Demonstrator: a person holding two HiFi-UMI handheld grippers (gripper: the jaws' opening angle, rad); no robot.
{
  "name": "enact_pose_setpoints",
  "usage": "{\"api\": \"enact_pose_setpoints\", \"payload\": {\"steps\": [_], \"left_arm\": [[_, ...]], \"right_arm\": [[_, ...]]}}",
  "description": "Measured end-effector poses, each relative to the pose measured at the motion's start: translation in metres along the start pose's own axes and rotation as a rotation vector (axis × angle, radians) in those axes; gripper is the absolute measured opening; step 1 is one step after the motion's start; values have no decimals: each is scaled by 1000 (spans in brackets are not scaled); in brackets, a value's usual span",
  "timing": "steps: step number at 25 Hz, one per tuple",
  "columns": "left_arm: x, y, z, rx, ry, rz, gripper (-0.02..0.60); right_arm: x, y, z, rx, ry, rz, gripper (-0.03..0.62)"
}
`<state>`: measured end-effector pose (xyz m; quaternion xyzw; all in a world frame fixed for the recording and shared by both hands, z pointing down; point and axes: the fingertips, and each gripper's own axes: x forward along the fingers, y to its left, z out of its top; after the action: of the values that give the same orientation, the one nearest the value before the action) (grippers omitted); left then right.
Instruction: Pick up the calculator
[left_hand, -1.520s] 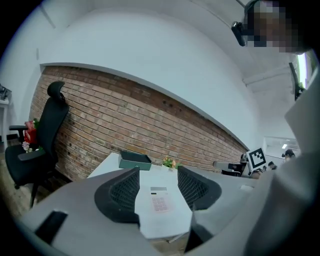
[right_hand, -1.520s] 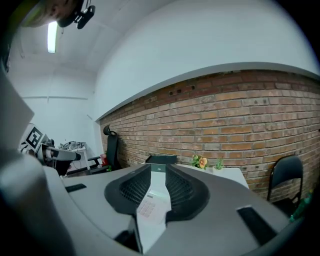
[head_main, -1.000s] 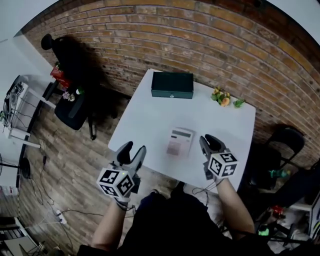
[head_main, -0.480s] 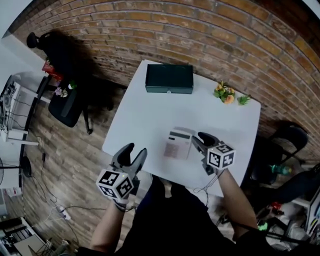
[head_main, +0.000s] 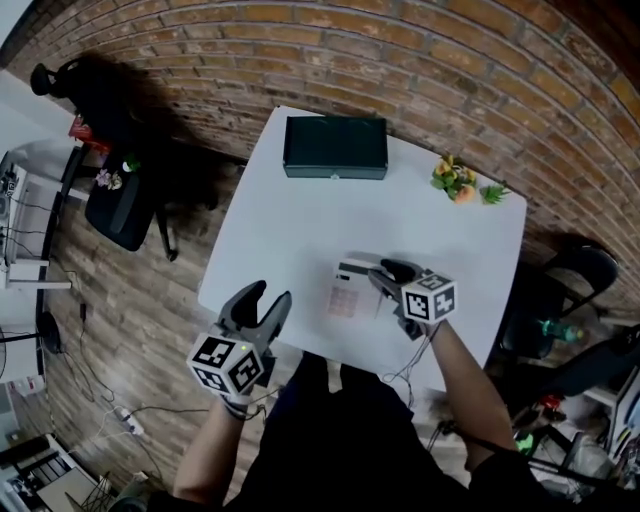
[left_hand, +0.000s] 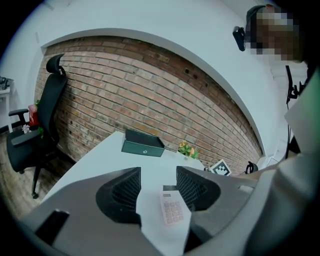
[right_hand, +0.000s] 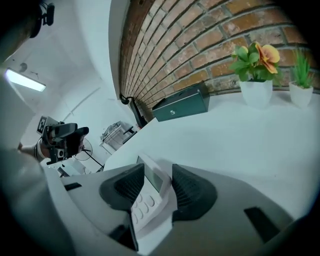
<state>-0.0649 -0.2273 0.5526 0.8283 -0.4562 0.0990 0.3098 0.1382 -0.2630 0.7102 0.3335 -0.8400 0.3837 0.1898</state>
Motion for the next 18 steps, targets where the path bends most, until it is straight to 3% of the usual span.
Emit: {"api": "enact_pose_setpoints", "payload": {"steps": [14,18], "left_arm": [[-14,14,-12,-63,3,41,213],[-15,11,-15,-60,8,36,210]], "right_arm": [[30,12,-2,-96,136,74,179],[33,14,-9,-78,167,102,171]]}}
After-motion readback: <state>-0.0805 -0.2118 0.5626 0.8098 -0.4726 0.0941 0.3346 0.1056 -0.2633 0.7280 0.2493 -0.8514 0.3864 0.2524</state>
